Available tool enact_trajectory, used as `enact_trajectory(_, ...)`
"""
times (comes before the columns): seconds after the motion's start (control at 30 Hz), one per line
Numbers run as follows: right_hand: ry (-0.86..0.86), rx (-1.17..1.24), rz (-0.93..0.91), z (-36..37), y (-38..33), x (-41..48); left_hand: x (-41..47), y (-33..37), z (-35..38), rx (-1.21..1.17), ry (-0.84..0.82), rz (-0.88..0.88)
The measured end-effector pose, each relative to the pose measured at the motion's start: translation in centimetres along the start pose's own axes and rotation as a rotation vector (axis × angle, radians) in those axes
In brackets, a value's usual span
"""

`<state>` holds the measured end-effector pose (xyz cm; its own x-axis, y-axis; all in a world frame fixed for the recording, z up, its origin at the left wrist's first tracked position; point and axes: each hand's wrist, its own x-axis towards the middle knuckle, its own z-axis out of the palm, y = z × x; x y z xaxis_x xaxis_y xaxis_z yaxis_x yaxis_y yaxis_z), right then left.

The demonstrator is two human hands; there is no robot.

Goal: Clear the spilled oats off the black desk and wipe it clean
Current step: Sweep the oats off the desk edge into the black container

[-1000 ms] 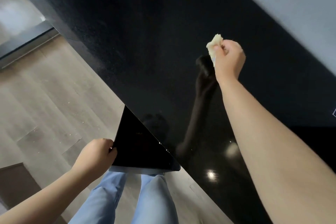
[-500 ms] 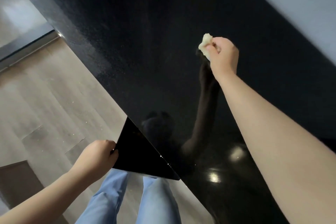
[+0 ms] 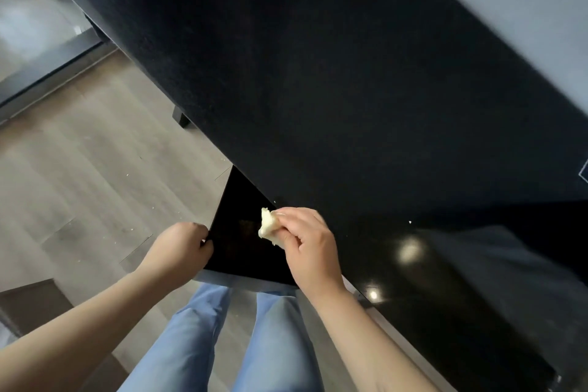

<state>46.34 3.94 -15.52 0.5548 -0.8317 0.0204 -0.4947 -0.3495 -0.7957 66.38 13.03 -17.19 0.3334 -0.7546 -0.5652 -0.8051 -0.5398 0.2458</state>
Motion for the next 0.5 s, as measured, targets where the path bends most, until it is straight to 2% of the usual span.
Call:
enact_trajectory(0.1,0.152,0.073,0.159,-2.4,-0.5,-1.1,-0.5,-0.1,0.2,0.015,-0.008,0.019)
enact_trajectory(0.2,0.542,0.083,0.382,-6.4,2.1,-1.5,-0.9,0.0,0.4,0.021,-0.013,0.040)
enact_trajectory(0.27,0.714,-0.004,0.496,-9.3,4.9,-1.0,-0.9,0.0,0.4,0.028,-0.019,0.051)
enact_trajectory(0.4,0.761,-0.092,0.622,-12.6,9.1,0.0,-0.8,0.3,0.6,0.044,-0.019,0.098)
enact_trajectory(0.5,0.721,-0.131,0.631,-10.7,9.3,-0.4,-0.9,0.6,0.7,0.056,-0.022,0.111)
